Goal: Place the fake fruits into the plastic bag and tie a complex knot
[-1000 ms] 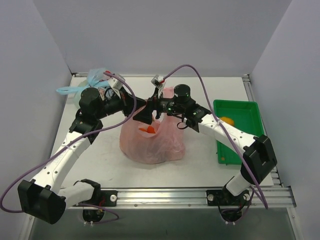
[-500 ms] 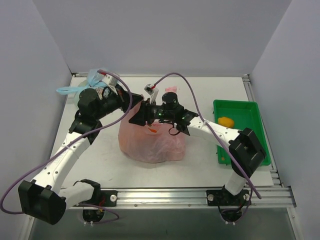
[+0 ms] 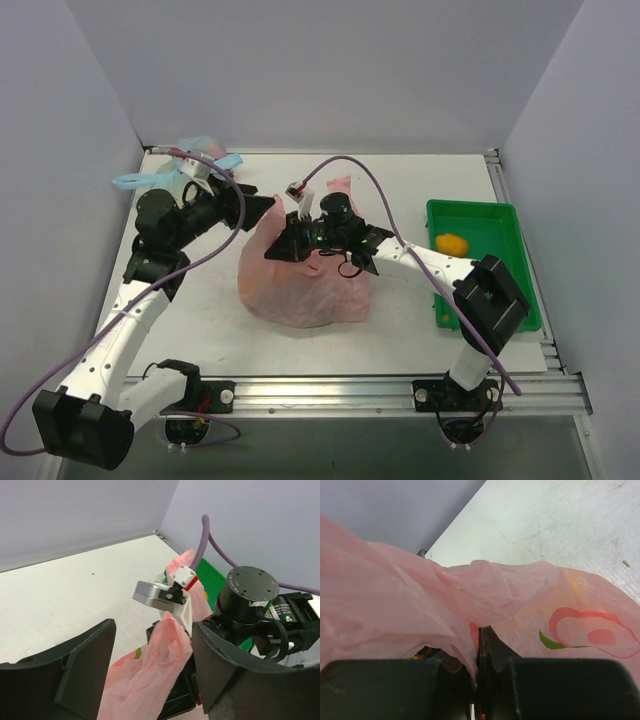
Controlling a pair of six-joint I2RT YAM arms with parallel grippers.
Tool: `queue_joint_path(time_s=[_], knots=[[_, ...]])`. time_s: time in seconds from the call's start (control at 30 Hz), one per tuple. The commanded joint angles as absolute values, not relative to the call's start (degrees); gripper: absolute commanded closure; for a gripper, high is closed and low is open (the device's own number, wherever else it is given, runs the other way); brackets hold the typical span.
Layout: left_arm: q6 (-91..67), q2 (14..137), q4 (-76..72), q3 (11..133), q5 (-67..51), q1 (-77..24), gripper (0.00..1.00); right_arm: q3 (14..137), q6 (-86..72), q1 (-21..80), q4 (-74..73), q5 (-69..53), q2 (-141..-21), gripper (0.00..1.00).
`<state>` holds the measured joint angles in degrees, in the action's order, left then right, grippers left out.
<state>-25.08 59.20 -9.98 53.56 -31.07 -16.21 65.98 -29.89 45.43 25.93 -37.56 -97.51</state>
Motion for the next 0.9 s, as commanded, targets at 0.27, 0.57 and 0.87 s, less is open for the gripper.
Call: queue_joint_path(time_s=[0.27,0.57,0.87], knots=[[-10.5,52.4,8.0,52.4,-64.2,-0.4,0.03,69.7,-23.2,45.7,24.8,-46.1,-98.1,1.00],[-4.6,56.2,-2.8,45.9,-66.0,-0.4,0.03,71.3,-22.0,45.6,24.3,-49.7,-98.5,1.00],[-8.6,63.1,-12.8,45.4,-68.6,-3.9,0.27,72.0,-19.9,45.8,23.5,-52.0,-98.8,1.00]])
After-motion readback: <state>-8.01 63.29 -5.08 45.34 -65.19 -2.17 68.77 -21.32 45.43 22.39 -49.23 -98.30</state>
